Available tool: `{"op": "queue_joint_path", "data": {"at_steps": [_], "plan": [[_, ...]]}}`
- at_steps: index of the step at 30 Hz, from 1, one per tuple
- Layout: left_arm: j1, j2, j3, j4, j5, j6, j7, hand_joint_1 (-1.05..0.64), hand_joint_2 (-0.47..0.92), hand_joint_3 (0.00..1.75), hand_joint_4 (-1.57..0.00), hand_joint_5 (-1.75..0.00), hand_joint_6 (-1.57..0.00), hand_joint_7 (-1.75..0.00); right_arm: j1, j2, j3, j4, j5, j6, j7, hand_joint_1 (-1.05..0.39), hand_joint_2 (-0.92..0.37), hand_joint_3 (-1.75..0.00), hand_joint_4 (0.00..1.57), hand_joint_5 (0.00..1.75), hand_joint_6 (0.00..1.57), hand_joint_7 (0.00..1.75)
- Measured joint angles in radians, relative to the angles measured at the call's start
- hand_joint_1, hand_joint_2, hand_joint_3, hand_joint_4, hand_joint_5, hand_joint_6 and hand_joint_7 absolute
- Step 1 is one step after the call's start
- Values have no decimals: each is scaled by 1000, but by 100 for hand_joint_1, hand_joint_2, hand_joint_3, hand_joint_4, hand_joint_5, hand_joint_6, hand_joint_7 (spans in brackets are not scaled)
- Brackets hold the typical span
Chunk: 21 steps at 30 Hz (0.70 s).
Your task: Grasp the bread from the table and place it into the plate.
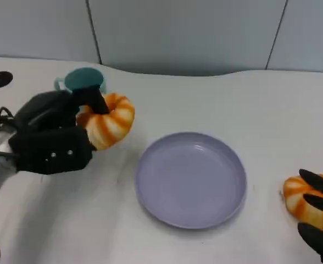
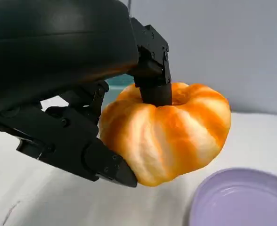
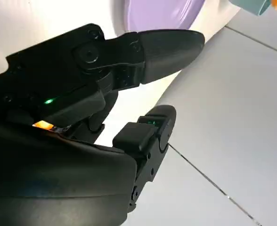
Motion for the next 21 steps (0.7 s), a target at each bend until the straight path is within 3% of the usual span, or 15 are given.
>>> {"op": "queue_joint_path", "data": {"at_steps": [7, 12, 21], "plan": [[0, 5, 23, -87, -89, -185, -126, -17, 89, 9, -76, -175, -53, -175, -7, 2, 7, 3, -1, 0, -2, -35, -92, -32, 85, 0, 68, 0], [0, -40, 21, -108, -143, -185, -276, -20, 92, 10, -76, -175, -53, -175, -9, 2, 7, 10, -2, -6, -4, -34, -92, -31, 85, 0, 68, 0], [-16, -147, -34, -83, -95, -169, -310, -22, 92, 12, -75, -175, -50, -175, -5, 2, 7, 16, -3, -21, -6, -33, -92, -31, 86, 1, 69, 1]]}}
